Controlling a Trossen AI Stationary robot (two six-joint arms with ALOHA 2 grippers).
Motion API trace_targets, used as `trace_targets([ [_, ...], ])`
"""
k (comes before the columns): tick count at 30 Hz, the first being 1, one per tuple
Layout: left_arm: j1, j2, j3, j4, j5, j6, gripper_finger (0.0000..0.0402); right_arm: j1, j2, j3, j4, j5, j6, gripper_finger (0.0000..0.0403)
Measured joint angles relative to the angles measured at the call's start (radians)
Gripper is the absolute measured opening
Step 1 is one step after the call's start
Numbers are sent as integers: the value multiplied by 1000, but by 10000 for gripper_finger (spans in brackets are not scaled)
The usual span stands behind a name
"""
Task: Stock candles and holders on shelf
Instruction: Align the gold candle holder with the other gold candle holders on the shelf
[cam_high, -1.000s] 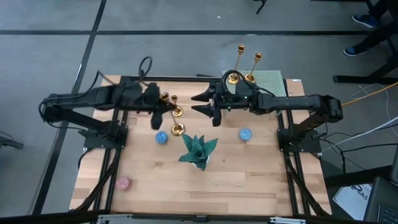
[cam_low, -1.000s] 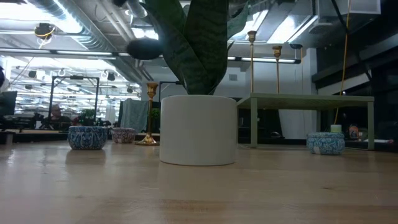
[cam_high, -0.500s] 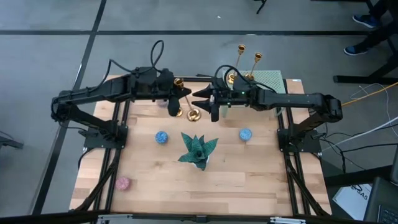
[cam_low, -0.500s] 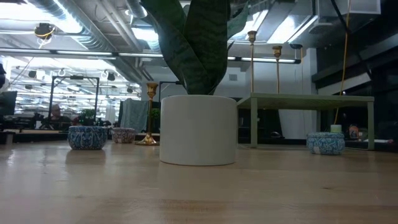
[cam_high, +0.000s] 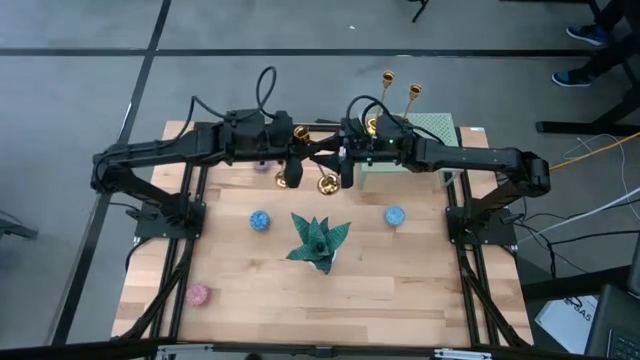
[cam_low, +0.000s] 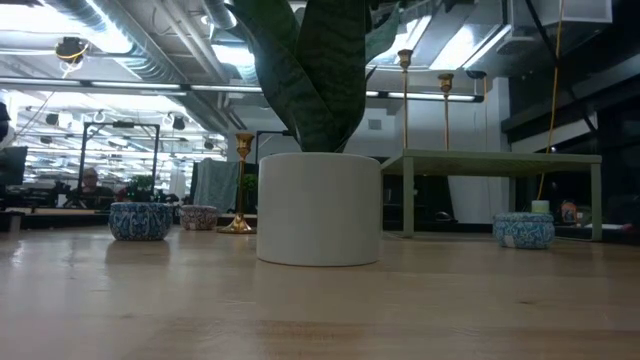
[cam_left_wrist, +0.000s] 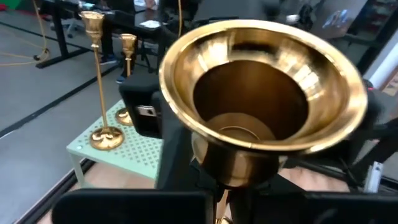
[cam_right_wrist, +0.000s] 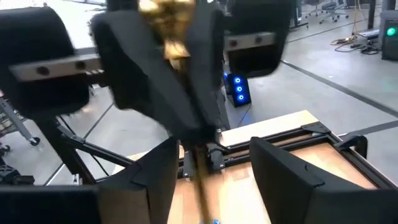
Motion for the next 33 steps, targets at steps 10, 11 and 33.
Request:
trace_targets([
  [10, 22, 23, 0, 55, 24, 7, 13, -1, 0, 0, -1, -9, -53, 56],
  [11, 22, 23, 0, 57, 27, 6, 14, -1, 0, 0, 0, -19, -56, 40],
  [33, 22, -118, 0, 48, -20, 139, 142, -7, -132, 0, -110, 4, -48, 17],
])
